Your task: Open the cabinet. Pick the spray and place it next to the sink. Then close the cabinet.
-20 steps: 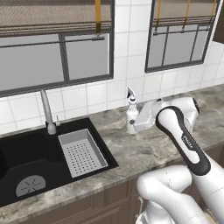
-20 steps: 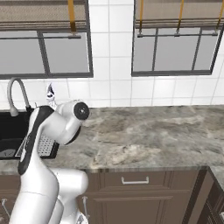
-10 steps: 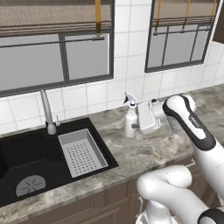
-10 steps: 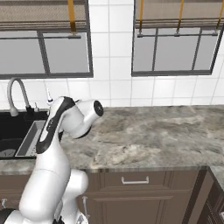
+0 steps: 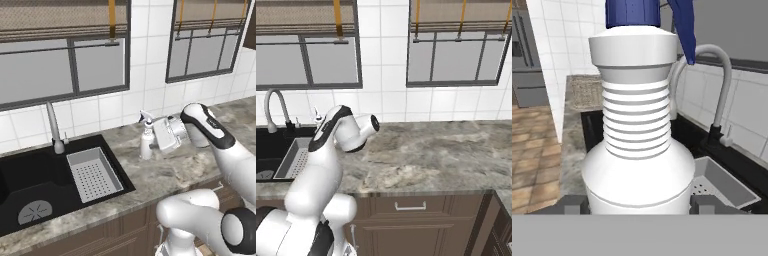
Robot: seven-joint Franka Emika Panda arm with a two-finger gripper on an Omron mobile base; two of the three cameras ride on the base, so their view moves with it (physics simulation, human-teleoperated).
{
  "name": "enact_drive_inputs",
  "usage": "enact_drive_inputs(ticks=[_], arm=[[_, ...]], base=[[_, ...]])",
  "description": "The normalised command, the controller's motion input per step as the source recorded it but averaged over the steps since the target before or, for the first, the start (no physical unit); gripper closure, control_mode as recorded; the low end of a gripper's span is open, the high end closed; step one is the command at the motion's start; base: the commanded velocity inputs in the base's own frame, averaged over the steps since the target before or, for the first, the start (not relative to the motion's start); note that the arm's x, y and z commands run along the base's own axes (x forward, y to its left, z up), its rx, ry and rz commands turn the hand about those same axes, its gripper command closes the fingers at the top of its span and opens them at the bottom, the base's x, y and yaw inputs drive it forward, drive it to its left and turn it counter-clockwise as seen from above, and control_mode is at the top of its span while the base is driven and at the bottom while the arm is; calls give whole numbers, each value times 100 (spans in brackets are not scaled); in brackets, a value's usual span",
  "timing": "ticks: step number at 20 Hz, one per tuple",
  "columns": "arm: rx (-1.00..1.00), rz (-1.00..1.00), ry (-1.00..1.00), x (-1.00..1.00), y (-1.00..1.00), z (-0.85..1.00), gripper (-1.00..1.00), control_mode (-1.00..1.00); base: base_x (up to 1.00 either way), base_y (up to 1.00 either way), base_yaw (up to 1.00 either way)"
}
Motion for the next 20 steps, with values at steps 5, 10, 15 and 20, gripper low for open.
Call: enact_drive_inputs(ticks=[5,10,15,20], arm=[[0,0,3,20,0,-52,100,-100],[0,0,1,22,7,-59,100,-100],[0,0,2,16,21,-23,100,-100],[0,0,0,20,16,-1,100,-100]], base=[[0,0,0],[0,0,0],[0,0,0],[0,0,0]])
